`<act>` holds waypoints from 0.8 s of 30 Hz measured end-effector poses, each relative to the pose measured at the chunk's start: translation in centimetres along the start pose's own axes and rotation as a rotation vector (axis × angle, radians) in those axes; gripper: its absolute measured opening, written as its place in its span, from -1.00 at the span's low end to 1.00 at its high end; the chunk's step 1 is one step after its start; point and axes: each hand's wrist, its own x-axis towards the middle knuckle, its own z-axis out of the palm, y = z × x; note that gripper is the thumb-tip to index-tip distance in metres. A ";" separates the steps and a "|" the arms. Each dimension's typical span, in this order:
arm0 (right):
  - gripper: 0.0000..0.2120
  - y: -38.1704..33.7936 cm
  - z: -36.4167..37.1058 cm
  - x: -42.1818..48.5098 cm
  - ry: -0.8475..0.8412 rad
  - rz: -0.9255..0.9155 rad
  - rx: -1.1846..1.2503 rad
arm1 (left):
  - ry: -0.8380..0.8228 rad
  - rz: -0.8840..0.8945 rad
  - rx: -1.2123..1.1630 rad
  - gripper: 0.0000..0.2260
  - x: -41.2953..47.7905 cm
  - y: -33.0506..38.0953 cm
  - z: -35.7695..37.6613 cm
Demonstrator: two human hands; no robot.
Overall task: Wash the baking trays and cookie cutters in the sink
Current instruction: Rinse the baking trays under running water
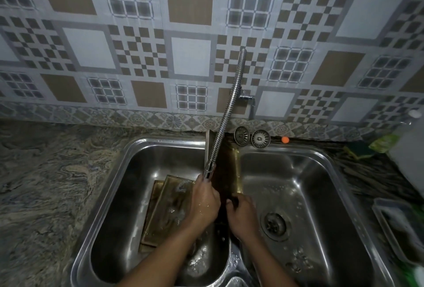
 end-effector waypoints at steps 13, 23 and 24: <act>-0.76 -0.7 -2.4 0.0 -0.191 0.161 0.746 | -0.067 -0.283 -0.150 -0.45 1.2 -6.4 0.7; -0.63 -3.9 -0.1 -2.9 -0.165 -0.197 0.550 | -0.149 -0.154 -0.478 -0.70 0.3 -2.6 -0.5; -0.62 -4.1 0.0 -3.3 -0.199 -0.223 0.488 | -0.153 -0.157 -0.518 -0.69 0.2 -2.1 -0.6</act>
